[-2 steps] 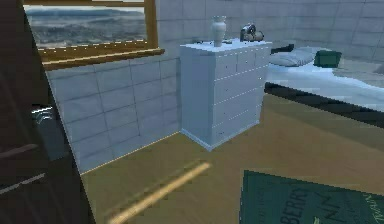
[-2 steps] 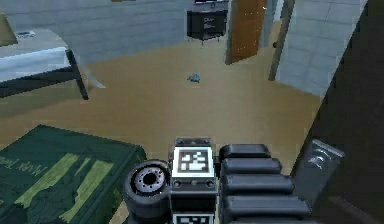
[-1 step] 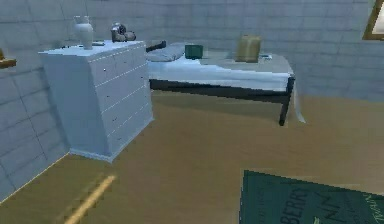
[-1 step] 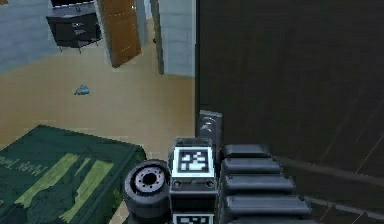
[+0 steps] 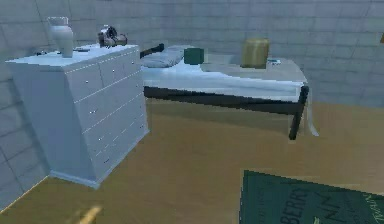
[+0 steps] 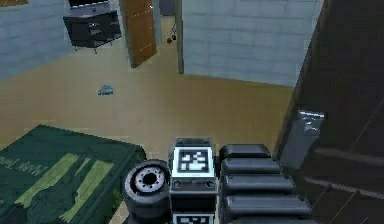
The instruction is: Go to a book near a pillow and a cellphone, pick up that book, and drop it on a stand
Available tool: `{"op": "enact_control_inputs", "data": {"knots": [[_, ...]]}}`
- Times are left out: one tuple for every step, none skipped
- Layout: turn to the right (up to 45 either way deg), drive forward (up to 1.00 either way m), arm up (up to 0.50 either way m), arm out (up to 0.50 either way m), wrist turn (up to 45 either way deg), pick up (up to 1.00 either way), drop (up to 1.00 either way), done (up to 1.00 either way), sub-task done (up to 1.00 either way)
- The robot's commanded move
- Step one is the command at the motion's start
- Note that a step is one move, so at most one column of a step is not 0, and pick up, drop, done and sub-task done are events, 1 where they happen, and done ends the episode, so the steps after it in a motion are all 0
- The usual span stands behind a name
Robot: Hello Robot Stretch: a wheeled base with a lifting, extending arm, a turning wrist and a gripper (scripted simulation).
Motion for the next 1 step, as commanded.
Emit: {"op": "enact_control_inputs", "data": {"knots": [[45.0, 0.00, 0.00, 0.00, 0.0, 0.00, 0.00, 0.00, 0.00]]}}
